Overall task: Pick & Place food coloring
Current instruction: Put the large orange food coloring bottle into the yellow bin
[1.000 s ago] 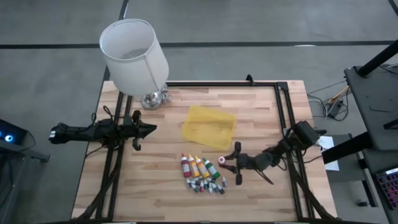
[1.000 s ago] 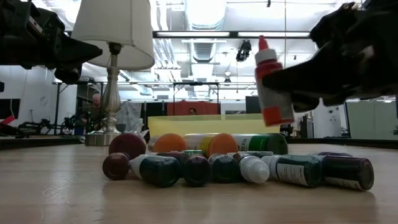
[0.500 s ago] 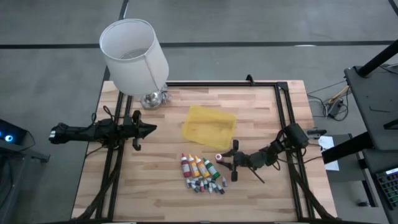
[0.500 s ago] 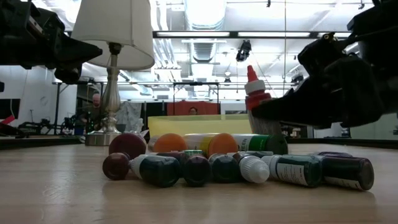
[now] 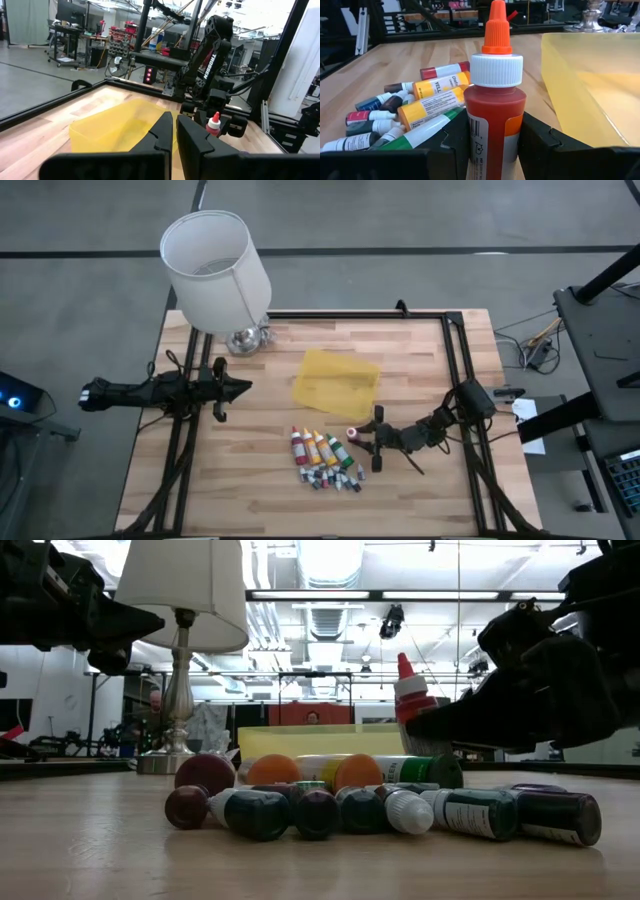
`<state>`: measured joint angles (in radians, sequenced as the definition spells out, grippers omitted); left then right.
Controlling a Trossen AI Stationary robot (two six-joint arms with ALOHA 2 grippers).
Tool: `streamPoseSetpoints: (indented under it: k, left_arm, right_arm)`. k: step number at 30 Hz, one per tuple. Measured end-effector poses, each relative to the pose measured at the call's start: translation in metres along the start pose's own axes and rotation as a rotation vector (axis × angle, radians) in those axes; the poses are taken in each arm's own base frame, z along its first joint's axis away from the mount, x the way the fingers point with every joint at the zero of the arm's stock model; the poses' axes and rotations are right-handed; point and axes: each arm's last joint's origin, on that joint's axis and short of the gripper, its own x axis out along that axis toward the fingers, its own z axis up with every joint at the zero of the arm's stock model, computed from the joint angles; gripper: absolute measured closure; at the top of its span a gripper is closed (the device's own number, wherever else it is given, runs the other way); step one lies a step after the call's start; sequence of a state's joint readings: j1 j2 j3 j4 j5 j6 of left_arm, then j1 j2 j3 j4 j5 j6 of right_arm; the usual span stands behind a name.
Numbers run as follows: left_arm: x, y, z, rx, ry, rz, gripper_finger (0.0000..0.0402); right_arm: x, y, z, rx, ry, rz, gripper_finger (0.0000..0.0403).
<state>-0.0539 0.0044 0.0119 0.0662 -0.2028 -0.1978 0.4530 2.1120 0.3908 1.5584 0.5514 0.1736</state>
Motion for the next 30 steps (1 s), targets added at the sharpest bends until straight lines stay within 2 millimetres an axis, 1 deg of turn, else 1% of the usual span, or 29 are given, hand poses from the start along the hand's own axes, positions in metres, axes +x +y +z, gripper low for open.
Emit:
streamPoseSetpoints:
  k: [5,12,17,26,30]
  left_arm:
    - [0.000,0.000,0.000,0.000,0.001,0.000,0.0401]
    - [0.000,0.000,0.000,0.000,0.000,0.001,0.0401]
    - [0.000,0.000,0.000,0.000,0.000,0.000,0.0401]
    - [0.000,0.000,0.000,0.000,0.001,0.000,0.0401]
    - [0.000,0.000,0.000,0.000,0.000,0.000,0.0401]
  right_arm:
    - [0.001,0.000,0.000,0.003,-0.001,0.001,0.0277]
    - [0.000,0.000,0.000,0.002,0.001,0.000,0.0244]
    - [0.000,0.001,0.000,0.016,0.001,0.001,0.0228]
    - [-0.004,0.009,0.001,-0.007,-0.009,0.036,0.0218]
    - [-0.006,0.011,0.005,-0.025,-0.029,0.026,0.0218]
